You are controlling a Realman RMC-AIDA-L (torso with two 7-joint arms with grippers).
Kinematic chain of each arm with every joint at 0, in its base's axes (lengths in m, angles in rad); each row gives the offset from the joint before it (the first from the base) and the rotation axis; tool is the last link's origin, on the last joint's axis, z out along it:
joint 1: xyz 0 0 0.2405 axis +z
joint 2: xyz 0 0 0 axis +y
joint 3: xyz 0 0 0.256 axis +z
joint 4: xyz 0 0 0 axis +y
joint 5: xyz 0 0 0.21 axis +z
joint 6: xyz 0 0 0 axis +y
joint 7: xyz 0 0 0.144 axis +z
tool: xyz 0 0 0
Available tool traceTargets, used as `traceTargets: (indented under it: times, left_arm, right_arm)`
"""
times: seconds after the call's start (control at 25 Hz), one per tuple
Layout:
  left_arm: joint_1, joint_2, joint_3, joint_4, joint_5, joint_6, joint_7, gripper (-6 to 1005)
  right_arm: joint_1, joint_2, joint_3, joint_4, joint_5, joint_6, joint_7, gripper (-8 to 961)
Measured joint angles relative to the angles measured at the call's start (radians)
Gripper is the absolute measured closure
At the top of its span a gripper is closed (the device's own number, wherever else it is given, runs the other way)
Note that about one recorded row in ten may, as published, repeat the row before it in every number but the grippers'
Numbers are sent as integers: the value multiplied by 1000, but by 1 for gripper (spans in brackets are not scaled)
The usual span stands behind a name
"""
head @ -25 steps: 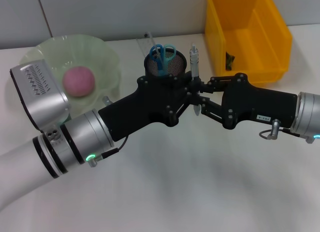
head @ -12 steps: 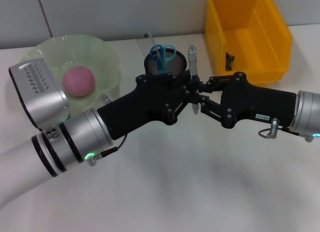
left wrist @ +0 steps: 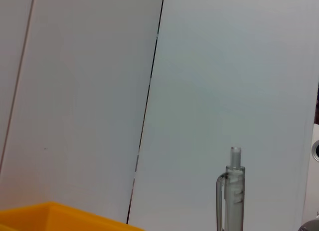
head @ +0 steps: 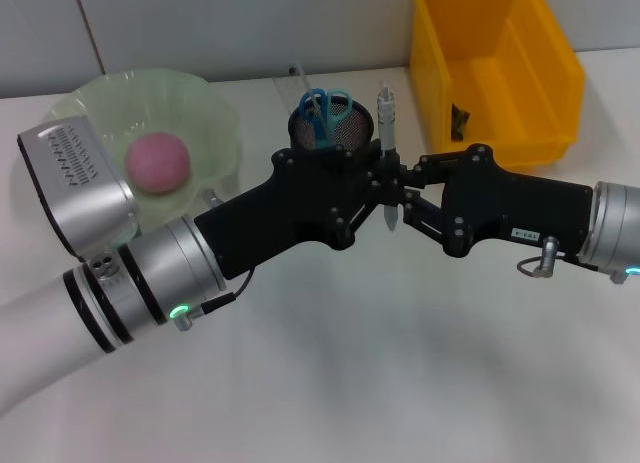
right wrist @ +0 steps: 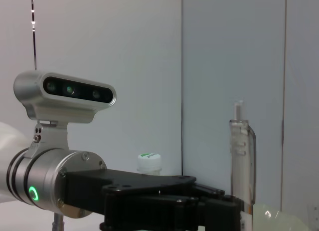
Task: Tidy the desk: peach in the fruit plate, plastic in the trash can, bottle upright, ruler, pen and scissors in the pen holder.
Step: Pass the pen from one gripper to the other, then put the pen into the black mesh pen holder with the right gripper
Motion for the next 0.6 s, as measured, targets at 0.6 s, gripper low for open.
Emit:
traceTargets:
  times: [0.6]
  left_arm:
    - [7, -1, -2, -1, -1, 4, 5, 791]
  right_arm:
    - [0, -1, 0, 0, 0, -6, -11, 809]
